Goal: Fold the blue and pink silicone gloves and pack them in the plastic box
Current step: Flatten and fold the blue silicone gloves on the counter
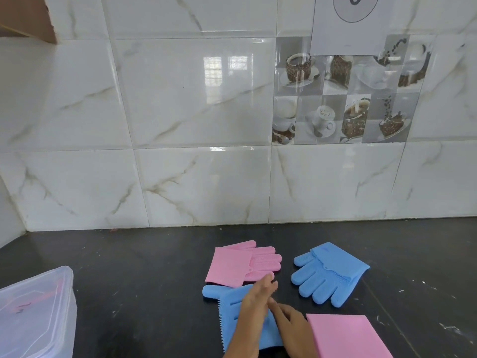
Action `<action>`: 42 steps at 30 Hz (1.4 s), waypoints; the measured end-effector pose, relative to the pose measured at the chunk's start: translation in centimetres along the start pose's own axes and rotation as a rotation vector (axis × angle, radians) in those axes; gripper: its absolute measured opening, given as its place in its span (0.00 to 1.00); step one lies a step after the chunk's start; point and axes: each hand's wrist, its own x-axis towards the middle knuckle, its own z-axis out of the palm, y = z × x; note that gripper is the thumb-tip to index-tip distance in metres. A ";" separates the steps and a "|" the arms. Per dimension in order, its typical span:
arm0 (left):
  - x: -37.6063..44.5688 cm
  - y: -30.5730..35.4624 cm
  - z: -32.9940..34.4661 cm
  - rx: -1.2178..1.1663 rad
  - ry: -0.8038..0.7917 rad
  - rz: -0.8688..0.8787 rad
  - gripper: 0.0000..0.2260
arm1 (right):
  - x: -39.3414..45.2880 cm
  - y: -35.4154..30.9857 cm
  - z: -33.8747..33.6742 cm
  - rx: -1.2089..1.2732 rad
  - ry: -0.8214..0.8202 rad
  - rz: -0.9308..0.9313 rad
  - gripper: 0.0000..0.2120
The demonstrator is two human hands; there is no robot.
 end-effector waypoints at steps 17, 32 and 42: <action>5.3 -1.2 -7.8 -0.099 0.616 -0.195 0.31 | -0.5 -1.2 0.0 -0.293 -0.239 -0.125 0.31; 5.3 -3.5 -5.1 1.487 0.045 0.153 0.27 | -0.7 -1.2 -1.2 -0.297 -0.300 -0.182 0.35; 5.0 -3.8 -5.2 1.607 0.087 0.252 0.56 | 0.0 -1.6 -0.1 -0.260 -0.265 -0.018 0.32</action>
